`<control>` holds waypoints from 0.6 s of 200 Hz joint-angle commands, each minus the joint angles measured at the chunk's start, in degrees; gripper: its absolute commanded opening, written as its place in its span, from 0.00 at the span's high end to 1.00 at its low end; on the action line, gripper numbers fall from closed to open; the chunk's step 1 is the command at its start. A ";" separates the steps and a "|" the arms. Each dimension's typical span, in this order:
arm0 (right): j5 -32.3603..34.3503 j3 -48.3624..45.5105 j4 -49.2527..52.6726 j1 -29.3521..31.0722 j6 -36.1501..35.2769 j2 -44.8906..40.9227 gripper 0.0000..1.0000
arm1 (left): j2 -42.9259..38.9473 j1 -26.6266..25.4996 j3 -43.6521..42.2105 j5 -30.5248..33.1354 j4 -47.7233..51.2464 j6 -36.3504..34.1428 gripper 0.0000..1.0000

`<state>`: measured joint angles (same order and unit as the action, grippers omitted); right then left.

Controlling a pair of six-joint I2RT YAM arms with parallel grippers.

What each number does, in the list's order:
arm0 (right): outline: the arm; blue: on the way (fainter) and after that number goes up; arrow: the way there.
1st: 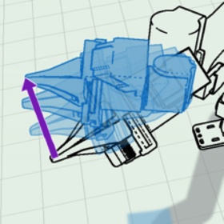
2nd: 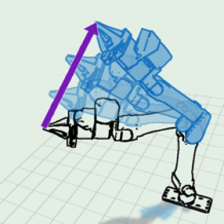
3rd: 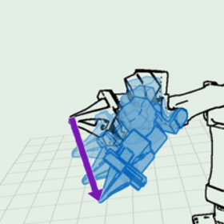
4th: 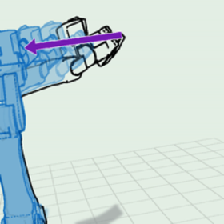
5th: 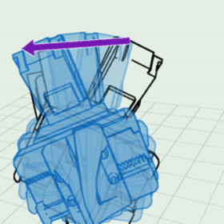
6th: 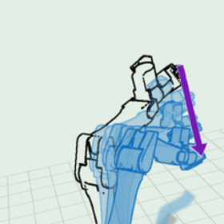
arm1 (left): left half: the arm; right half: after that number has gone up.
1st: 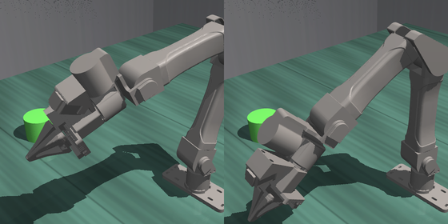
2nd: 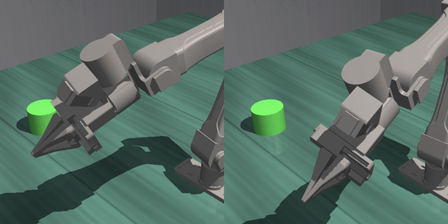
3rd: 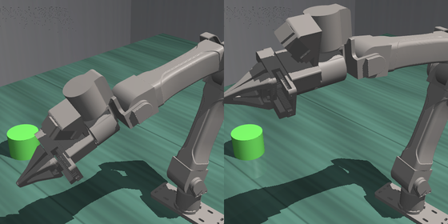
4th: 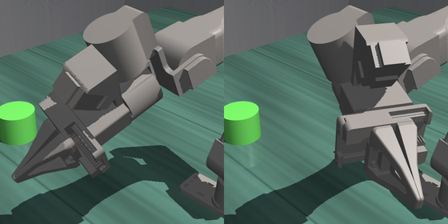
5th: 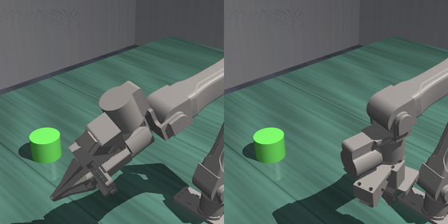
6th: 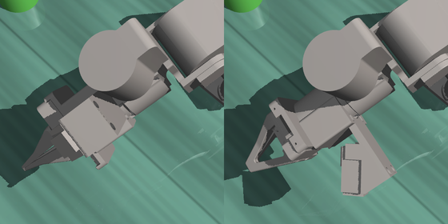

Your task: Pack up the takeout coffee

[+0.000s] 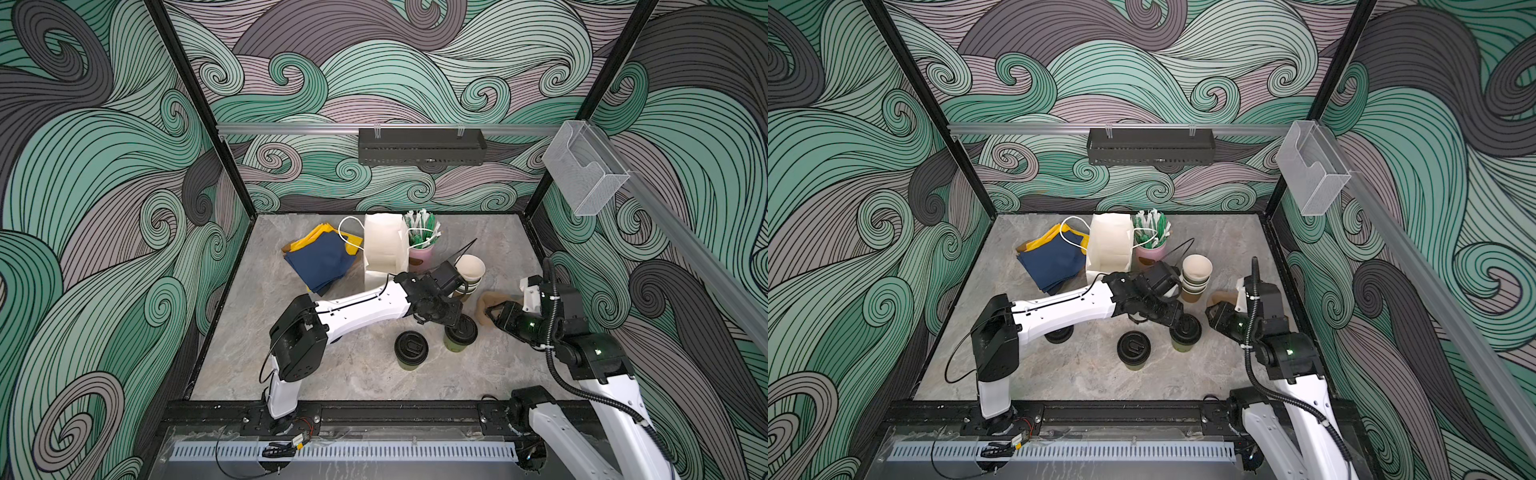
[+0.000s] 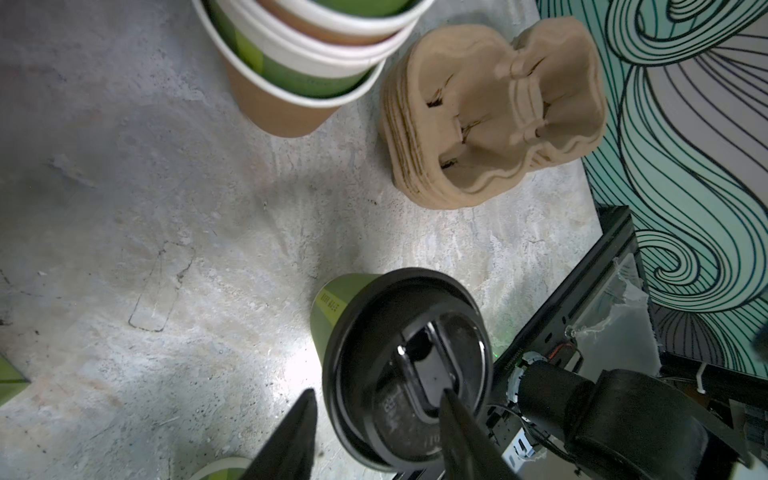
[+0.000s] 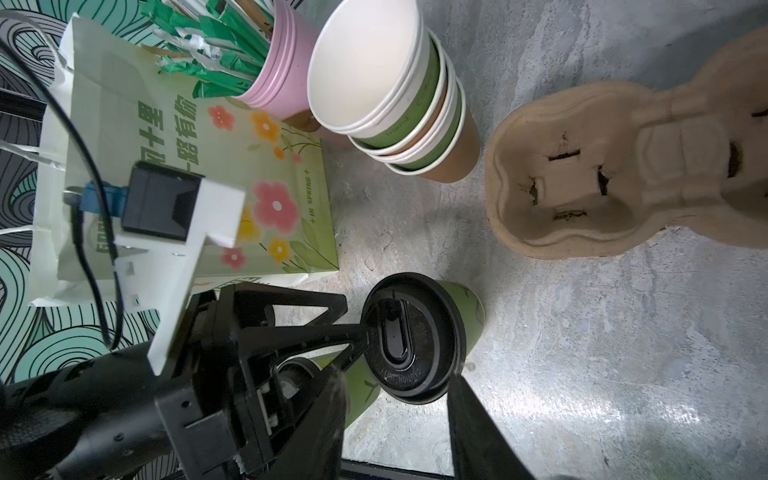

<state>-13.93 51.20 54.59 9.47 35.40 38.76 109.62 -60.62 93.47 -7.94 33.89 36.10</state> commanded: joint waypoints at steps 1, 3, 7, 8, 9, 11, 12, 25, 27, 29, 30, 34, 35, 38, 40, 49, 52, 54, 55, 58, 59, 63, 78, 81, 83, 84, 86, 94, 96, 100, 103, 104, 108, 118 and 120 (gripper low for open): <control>2.16 2.18 3.10 0.14 -1.63 -0.80 0.57 | -3.23 -0.28 3.32 0.76 1.59 -2.30 0.46; 2.22 2.40 3.21 0.18 -1.69 -0.93 0.56 | -3.46 -0.26 3.43 0.81 1.66 -2.38 0.46; 2.42 2.56 3.51 0.19 -1.86 -1.03 0.56 | -3.96 -0.33 3.70 0.46 1.67 -2.48 0.46; 2.47 2.62 3.59 0.19 -1.93 -1.05 0.56 | -4.10 -0.35 3.76 0.38 1.64 -2.50 0.46; 2.53 2.74 3.64 0.15 -1.96 -1.05 0.56 | -4.22 -0.32 3.84 0.30 1.63 -2.51 0.46; 2.62 2.89 3.72 0.14 -2.10 -1.08 0.56 | -4.46 -0.36 3.96 0.08 1.64 -2.59 0.46; 2.76 3.04 3.87 0.16 -2.18 -1.15 0.56 | -4.61 -0.37 4.02 -0.03 1.63 -2.60 0.46; 3.72 3.98 4.62 0.19 -2.96 -1.23 0.56 | -6.71 -0.90 4.67 -1.26 0.98 -3.41 0.46; 3.92 4.19 4.85 0.19 -3.05 -1.23 0.56 | -7.17 -0.99 4.81 -1.45 0.78 -3.51 0.46; 4.05 4.27 4.88 0.19 -3.18 -1.23 0.56 | -7.48 -1.10 4.86 -1.70 0.64 -3.63 0.46; 4.16 4.31 4.90 0.19 -3.29 -1.23 0.56 | -7.71 -1.18 4.87 -1.80 0.51 -3.73 0.46; 4.39 4.64 5.11 0.14 -3.65 -1.15 0.56 | -8.56 -1.29 4.96 -2.26 0.17 -4.10 0.46; 4.50 4.76 5.06 0.17 -3.70 -1.06 0.56 | -8.77 -1.41 4.96 -2.39 0.02 -4.19 0.46; 4.79 4.89 5.13 0.19 -3.91 -1.06 0.56 | -9.47 -1.59 4.97 -2.70 -0.37 -4.46 0.46; 4.88 5.05 5.17 0.19 -4.08 -0.99 0.56 | -9.94 -1.67 4.97 -3.00 -0.75 -4.68 0.46; 5.47 5.69 5.22 0.18 -4.78 -0.70 0.55 | -12.28 -1.99 4.60 -4.61 -2.45 -5.21 0.46; 5.59 5.91 5.19 0.19 -5.02 -0.55 0.55 | -13.15 -2.02 4.54 -5.08 -3.01 -5.39 0.46; 5.63 6.08 5.18 0.17 -5.10 -0.40 0.55 | -13.70 -1.97 4.42 -5.40 -3.36 -5.41 0.46; 5.65 6.14 5.18 0.18 -5.18 -0.34 0.55 | -13.98 -2.01 4.39 -5.58 -3.55 -5.46 0.46; 5.76 6.38 5.24 0.17 -5.43 -0.09 0.55 | -14.86 -1.99 4.25 -5.89 -4.06 -5.57 0.46; 5.89 6.55 5.17 0.14 -5.65 0.11 0.55 | -15.18 -2.02 4.21 -5.96 -4.21 -5.63 0.46; 5.95 6.89 5.10 0.14 -5.97 0.47 0.55 | -16.46 -2.01 3.97 -5.98 -4.85 -5.80 0.46; 5.96 8.60 4.96 0.19 -7.50 2.59 0.55 | -21.73 -1.97 2.34 -3.53 -7.08 -6.99 0.44; 5.74 9.07 4.86 0.14 -7.98 3.31 0.55 | -22.92 -1.79 2.18 -2.31 -7.04 -7.19 0.43; 5.71 9.13 4.80 0.12 -8.11 3.50 0.55 | -23.68 -1.72 2.09 -1.56 -6.90 -7.36 0.43; 5.65 9.29 4.77 0.16 -8.22 3.68 0.55 | -24.02 -1.66 2.08 -1.20 -6.77 -7.45 0.42; 5.48 9.63 4.67 0.19 -8.50 4.20 0.54 | -24.72 -1.51 2.07 -0.43 -6.50 -7.64 0.42; 5.00 10.77 4.40 0.17 -9.40 5.68 0.54 | -27.32 -0.81 2.37 2.28 -4.81 -8.28 0.40; 4.94 10.86 4.35 0.14 -9.57 5.87 0.54 | -27.72 -0.46 2.52 2.90 -4.21 -8.29 0.40; 4.65 11.44 4.20 0.19 -10.15 6.65 0.54 | -29.38 0.36 2.85 4.15 -3.00 -8.37 0.39; 4.33 12.17 4.05 0.19 -10.74 7.30 0.54 | -30.43 1.00 3.20 4.89 -2.06 -8.33 0.39; 4.33 12.17 4.05 0.19 -10.74 7.30 0.54 | -30.74 1.24 3.33 5.19 -1.76 -8.33 0.39; 4.13 12.78 3.96 0.19 -11.30 8.23 0.53 | -31.67 2.19 3.72 6.38 -0.31 -8.18 0.39; 3.40 14.52 3.51 0.17 -12.71 10.53 0.53 | -33.89 5.32 4.54 8.81 3.42 -7.61 0.38; 3.26 14.89 3.33 0.14 -13.01 11.00 0.53 | -34.31 6.03 4.60 9.35 4.07 -7.44 0.38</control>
<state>-9.52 62.30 58.65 9.47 27.24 45.63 80.29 -60.69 95.68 -7.05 30.44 29.95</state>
